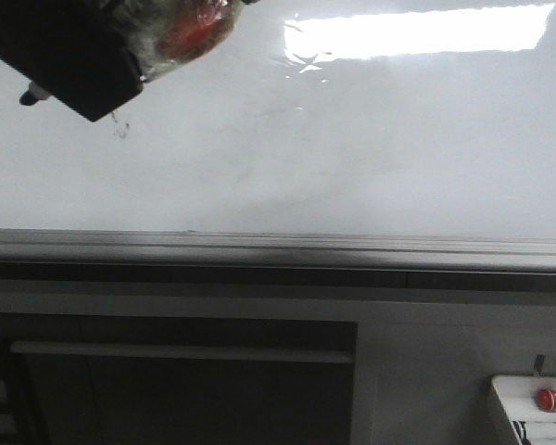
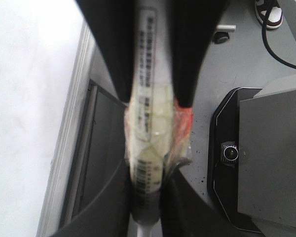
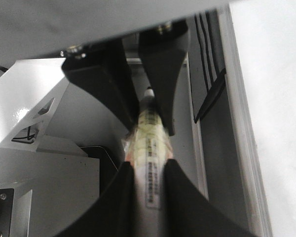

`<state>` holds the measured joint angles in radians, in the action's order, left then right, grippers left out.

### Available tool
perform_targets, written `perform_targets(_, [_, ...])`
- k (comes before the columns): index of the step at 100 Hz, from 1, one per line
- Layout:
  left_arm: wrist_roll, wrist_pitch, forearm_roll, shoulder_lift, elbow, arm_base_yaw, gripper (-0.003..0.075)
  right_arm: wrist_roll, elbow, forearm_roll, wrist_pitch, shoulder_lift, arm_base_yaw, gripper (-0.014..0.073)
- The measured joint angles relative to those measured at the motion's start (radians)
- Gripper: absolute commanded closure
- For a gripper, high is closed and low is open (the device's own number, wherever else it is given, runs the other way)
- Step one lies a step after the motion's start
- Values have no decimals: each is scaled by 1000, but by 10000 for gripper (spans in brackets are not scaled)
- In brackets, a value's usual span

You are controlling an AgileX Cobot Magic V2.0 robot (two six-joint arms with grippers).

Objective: Write number 2 on whiteboard

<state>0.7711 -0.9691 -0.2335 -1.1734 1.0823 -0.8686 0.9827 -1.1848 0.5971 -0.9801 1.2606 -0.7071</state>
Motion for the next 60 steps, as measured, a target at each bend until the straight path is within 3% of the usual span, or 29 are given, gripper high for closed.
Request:
perform_targets(13, [0, 12, 2, 0, 0, 0, 407, 0, 0, -2, 0, 0, 0, 606])
perform_targets(20, [-13, 32, 11, 3, 0, 0, 333, -3, 0, -13, -2, -2, 0, 606])
perform_targets(42, [-136, 92, 55, 107, 0, 4, 318, -186, 0, -147, -2, -89, 21, 606])
perform_targets(60, [-223, 109, 59, 240, -60, 119, 319, -375, 31, -234, -2, -207, 112, 606])
